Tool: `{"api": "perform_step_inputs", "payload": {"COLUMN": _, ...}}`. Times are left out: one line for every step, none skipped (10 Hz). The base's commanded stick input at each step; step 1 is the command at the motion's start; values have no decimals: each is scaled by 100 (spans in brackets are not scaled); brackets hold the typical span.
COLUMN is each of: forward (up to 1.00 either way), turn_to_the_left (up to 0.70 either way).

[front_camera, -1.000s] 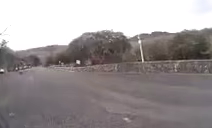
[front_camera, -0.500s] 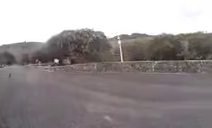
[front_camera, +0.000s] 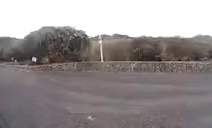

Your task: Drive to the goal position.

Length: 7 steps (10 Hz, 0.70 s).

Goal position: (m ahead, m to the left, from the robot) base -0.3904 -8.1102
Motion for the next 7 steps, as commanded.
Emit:
{"api": "perform_step_inputs", "payload": {"forward": 0, "turn_to_the_left": -45}}
{"api": "perform_step_inputs", "payload": {"forward": 0, "turn_to_the_left": -45}}
{"api": "perform_step_inputs", "payload": {"forward": 0, "turn_to_the_left": -45}}
{"api": "perform_step_inputs", "payload": {"forward": 0, "turn_to_the_left": -45}}
{"api": "perform_step_inputs", "payload": {"forward": 0, "turn_to_the_left": -45}}
{"api": "perform_step_inputs", "payload": {"forward": 0, "turn_to_the_left": -45}}
{"api": "perform_step_inputs", "payload": {"forward": 0, "turn_to_the_left": -45}}
